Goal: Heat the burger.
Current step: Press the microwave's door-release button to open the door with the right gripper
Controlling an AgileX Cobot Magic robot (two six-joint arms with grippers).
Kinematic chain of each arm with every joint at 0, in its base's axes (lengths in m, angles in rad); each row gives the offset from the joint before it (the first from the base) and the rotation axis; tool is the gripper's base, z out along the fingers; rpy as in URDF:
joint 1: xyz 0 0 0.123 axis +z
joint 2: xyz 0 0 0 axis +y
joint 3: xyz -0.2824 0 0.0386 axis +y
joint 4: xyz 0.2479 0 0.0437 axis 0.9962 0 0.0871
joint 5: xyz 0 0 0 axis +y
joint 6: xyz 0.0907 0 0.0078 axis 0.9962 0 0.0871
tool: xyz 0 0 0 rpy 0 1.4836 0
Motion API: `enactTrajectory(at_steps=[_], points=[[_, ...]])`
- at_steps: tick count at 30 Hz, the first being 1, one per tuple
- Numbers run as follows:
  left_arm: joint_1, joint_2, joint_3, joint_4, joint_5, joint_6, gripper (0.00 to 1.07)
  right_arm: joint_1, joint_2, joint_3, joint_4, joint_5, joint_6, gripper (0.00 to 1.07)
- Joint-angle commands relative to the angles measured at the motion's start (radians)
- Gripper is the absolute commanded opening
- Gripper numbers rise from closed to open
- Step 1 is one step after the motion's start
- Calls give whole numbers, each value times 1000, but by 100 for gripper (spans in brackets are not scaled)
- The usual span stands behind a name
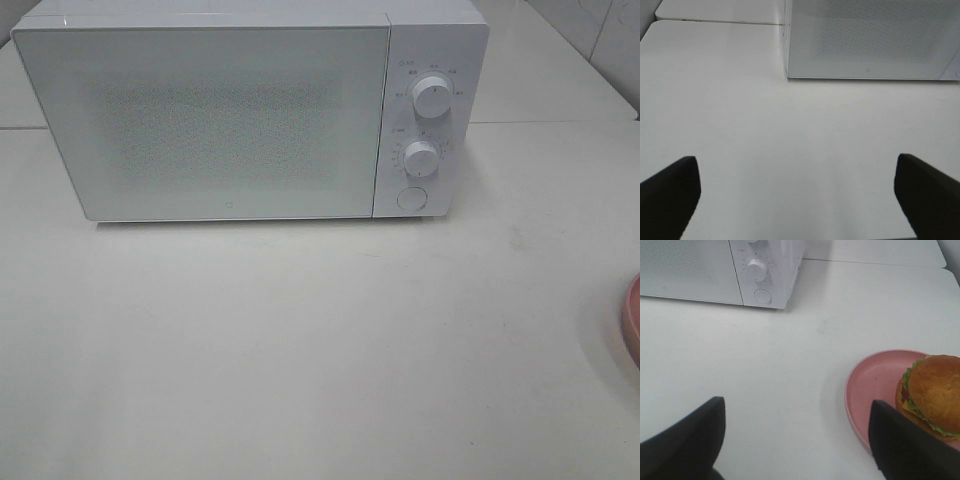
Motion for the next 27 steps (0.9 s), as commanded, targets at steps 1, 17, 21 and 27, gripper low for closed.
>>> enactTrajectory(at_steps=[1,17,21,27], points=[[-3,-21,2,-4,-16,0,98,-8,-25,2,2,-13,-6,76],[-3,-21,2,-4,-16,0,98,-8,-1,-24,7,-58,-6,76],[-3,-21,2,-4,-16,0,98,-8,45,-29,7,-143,-6,76],[-3,-21,2,-4,-16,0,98,-8,128,-29,7,-257,-6,76]])
